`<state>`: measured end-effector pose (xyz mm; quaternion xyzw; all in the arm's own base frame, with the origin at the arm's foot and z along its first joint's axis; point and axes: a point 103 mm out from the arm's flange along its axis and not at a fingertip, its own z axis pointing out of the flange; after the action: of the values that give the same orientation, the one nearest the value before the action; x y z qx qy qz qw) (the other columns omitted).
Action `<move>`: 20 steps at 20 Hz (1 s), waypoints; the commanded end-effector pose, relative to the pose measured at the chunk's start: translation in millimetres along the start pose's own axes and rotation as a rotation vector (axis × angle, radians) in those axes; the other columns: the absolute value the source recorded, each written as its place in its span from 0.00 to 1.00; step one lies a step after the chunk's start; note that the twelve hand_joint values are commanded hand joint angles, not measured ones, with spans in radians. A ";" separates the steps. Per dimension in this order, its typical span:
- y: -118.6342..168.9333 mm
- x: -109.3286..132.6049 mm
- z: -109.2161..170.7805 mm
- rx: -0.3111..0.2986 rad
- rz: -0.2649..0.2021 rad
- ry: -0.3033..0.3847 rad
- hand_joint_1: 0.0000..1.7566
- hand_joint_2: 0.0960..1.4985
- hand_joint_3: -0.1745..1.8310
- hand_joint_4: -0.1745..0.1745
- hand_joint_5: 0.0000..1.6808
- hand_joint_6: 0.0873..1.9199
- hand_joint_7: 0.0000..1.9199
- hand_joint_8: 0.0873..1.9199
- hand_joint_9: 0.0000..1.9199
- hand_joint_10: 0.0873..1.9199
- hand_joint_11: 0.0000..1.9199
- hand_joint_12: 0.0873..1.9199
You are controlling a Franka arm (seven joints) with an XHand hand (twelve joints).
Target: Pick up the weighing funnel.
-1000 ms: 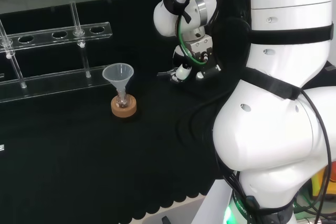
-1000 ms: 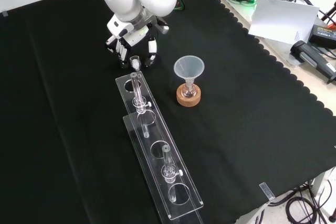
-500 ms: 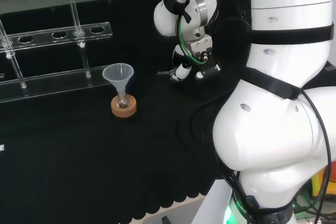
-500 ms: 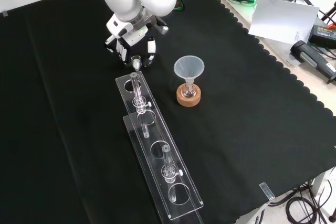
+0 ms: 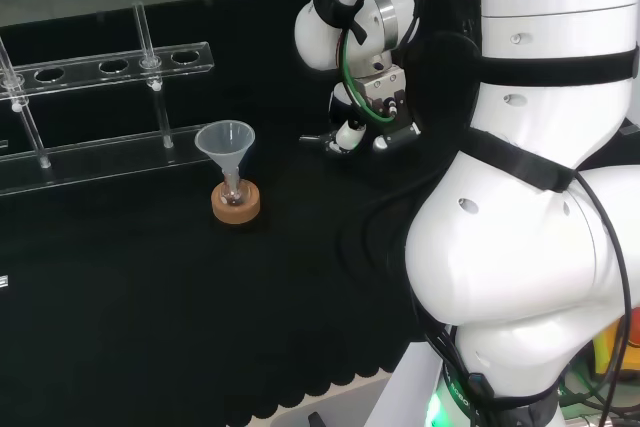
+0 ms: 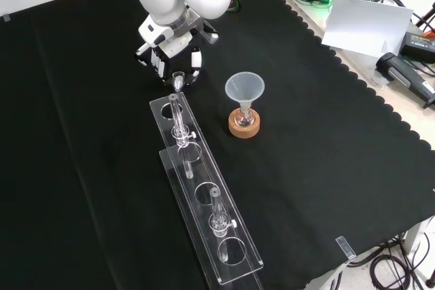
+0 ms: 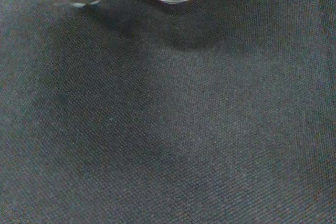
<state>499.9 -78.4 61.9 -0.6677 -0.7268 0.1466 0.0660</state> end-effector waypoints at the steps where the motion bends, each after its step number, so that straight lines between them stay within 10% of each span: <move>1: 1.3 2.1 1.7 0.008 0.004 0.006 0.47 0.38 0.37 0.87 0.61 0.25 0.62 0.27 0.53 0.14 0.00 0.84; 20: 5.6 11.8 4.4 -0.033 0.023 0.018 0.57 0.48 0.31 1.00 0.70 0.30 0.71 0.25 0.59 0.10 0.00 0.85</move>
<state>502.7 -69.3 54.6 -0.6763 -0.7217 0.1333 0.0633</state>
